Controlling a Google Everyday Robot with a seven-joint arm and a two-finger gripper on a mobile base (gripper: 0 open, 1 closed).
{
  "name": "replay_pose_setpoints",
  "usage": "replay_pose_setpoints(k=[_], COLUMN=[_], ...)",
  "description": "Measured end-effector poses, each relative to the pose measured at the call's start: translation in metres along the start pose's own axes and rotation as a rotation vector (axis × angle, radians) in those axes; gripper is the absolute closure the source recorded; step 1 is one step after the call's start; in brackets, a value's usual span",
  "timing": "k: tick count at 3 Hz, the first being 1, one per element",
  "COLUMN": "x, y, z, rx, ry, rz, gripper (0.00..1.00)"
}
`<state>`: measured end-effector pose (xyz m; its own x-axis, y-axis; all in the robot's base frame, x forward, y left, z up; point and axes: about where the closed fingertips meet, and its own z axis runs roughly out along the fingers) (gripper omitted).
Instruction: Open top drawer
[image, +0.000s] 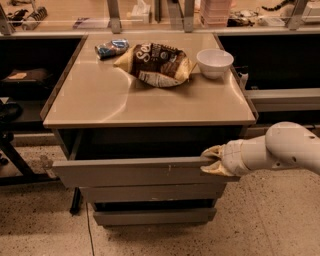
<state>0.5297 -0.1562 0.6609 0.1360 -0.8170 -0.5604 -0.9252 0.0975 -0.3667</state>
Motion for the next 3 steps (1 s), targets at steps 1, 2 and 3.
replay_pose_setpoints(k=[1,2,3], x=[0.0,0.013,0.03], y=[0.0,0.007,0.022], z=[-0.001,-0.002,0.001], rx=[-0.005,-0.015,-0.042], ry=[-0.008,-0.029,-0.073], rz=[0.006,0.045,0.093], gripper=[0.3,0.07,0.11])
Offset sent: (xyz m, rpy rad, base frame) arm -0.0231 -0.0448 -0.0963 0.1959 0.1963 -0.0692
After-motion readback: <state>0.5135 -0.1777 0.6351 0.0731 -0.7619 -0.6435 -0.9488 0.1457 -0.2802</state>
